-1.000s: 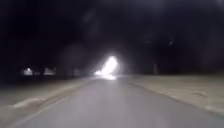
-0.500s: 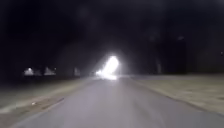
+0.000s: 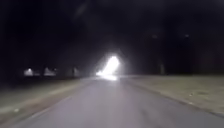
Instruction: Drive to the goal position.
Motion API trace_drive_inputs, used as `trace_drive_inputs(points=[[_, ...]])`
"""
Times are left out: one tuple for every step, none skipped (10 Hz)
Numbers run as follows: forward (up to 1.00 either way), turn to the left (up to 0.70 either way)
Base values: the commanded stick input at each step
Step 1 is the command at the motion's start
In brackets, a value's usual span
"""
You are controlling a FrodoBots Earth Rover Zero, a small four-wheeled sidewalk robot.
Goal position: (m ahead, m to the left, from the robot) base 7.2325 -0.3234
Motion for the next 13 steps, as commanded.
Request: trace_drive_inputs(points=[[1.00, 0.03], [1.00, 0.03], [1.00, 0.03], [1.00, 0.03], [1.00, 0.03], [1.00, 0.03], [1.00, 0.03], [1.00, 0.03], [1.00, 0.09], [1.00, 0.12], [1.00, 0.11], [1.00, 0.06], [1.00, 0.05]])
